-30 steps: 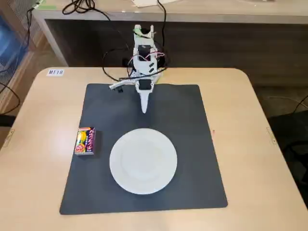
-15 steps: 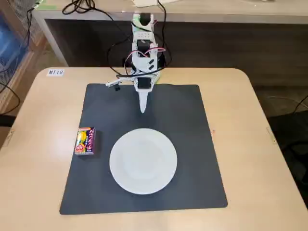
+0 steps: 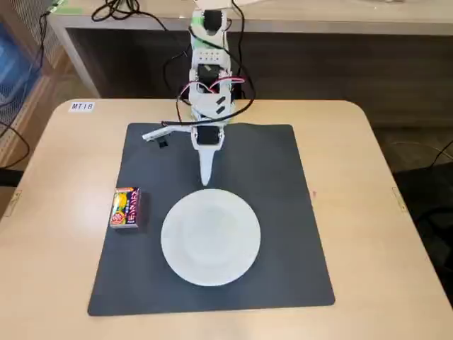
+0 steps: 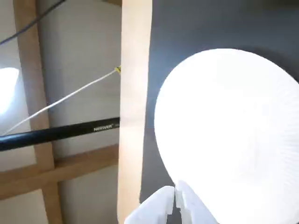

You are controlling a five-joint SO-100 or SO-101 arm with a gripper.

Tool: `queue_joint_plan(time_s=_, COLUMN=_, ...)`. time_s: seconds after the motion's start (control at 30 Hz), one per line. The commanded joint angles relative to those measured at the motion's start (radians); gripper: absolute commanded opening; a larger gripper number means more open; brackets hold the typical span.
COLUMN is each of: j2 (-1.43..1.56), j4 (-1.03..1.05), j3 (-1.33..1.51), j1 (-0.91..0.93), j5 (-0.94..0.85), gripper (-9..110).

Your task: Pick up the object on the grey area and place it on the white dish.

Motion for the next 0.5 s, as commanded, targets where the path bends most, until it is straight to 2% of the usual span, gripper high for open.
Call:
queue_joint_plan(time_s=0.0, j2=-0.069, j4=-0.02, j3=-0.146, j1=0.006, j5=0.018, gripper=0)
queue_joint_plan(time_s=0.17, j2=-0.176, j4=-0.017, j3=-0.275, j1=0.051, j5=0.069, gripper=0)
queue_joint_plan(time_s=0.3, j2=-0.272, j4=0.029, j3=-0.393, j1=0.121, j5=0.178, gripper=0)
queue_joint_plan(time_s=0.47, j2=-0.422, j4=0.273, j3=-0.66, j1=0.213, j5=0.275, gripper=0)
